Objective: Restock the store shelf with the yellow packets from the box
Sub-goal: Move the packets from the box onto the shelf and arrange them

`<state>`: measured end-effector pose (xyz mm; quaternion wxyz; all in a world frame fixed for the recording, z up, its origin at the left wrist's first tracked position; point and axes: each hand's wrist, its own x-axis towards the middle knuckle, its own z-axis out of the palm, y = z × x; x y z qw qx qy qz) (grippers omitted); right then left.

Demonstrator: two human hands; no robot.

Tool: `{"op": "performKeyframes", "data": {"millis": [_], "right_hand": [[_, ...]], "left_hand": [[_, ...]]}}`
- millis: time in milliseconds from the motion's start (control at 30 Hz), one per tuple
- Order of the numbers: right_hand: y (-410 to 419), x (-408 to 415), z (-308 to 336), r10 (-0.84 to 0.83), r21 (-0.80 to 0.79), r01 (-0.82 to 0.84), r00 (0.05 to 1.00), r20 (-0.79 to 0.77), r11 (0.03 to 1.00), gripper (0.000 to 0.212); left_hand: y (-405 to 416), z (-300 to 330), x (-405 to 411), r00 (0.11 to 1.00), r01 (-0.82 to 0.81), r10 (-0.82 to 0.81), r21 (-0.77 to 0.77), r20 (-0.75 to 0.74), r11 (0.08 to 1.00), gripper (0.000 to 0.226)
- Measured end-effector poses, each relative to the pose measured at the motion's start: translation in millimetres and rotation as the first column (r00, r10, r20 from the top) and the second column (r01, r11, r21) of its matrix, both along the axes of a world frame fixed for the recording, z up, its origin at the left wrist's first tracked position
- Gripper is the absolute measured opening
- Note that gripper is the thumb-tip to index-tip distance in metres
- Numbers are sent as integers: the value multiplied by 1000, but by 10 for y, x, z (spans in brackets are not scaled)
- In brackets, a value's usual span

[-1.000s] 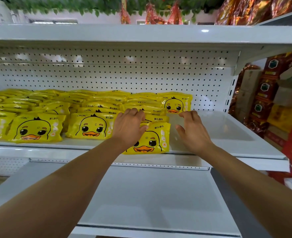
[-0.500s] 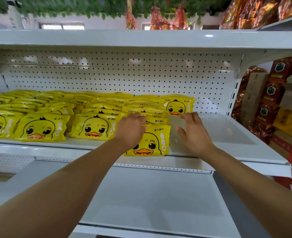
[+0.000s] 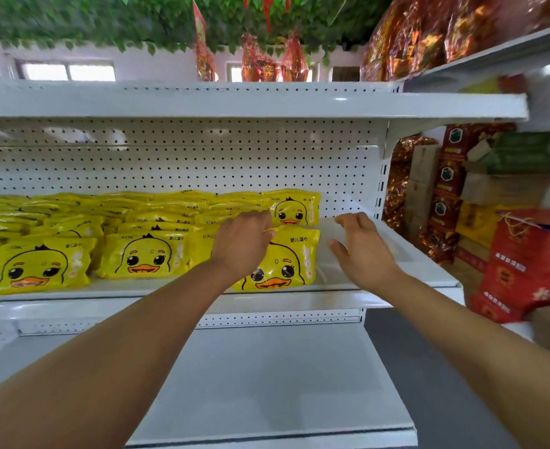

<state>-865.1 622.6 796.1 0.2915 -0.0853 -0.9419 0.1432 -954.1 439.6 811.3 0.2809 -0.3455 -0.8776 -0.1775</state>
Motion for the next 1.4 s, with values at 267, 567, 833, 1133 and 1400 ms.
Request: {"op": "performKeyframes", "data": {"millis": [267,567,833,1133,1400], "right_hand": [[344,305,145,-107,51,105,994,39,993,46],[981,-120,92,-85,37,82,993,87,996,48],[1516,-932,-35,62,42,-70,985,164,997,50],[1786,-1344,-154,171,53,-183,969,179,982,53],[1794,-1336,-159,209,84,-227,960,186,970,54]], "left_hand": [[497,67,11,997,65,-69,109,33,992,16],[1295,126,-550,1000,-21,21,43,22,999,16],[1774,37,-1393,981,-192,192,-38,4,981,13],[1893,-61,-1960,953,-295,300,-112,30,949,13],[2002,-162,-2059,947,-318,320,-70,18,946,9]]}}
